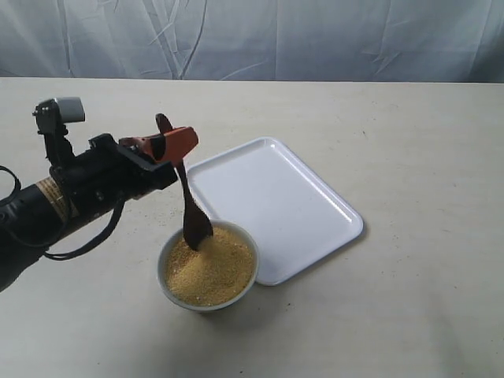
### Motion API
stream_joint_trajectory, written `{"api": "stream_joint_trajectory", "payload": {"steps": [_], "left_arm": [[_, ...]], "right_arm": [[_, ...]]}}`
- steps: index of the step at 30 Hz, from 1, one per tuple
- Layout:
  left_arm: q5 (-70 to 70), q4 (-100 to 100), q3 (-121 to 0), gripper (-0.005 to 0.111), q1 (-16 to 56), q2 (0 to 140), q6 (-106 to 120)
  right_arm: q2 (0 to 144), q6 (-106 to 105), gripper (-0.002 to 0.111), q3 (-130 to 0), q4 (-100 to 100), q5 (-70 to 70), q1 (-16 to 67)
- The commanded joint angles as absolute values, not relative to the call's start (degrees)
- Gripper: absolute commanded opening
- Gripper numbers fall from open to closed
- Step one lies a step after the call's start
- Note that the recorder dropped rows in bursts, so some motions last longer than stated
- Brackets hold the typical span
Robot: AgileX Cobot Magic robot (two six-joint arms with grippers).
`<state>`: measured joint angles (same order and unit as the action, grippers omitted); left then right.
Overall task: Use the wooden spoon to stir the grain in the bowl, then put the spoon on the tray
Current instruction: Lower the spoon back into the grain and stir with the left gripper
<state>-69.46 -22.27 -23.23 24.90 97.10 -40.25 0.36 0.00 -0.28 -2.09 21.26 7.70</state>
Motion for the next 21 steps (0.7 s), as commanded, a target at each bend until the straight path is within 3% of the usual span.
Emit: {"api": "stream_joint_trajectory", "payload": {"steps": [1, 21], "left_arm": [[-67.29, -21.64, -26.23, 0.0, 25.21, 96.84, -40.49], [-68.28, -35.62, -26.98, 0.0, 25.21, 104.24, -42.41]], "right_arm": [[0.0, 0.0, 0.0, 0.0, -2.2, 20.44, 7.43], [0.0, 0.0, 0.0, 0.0, -2.2, 20.44, 7.43]]}}
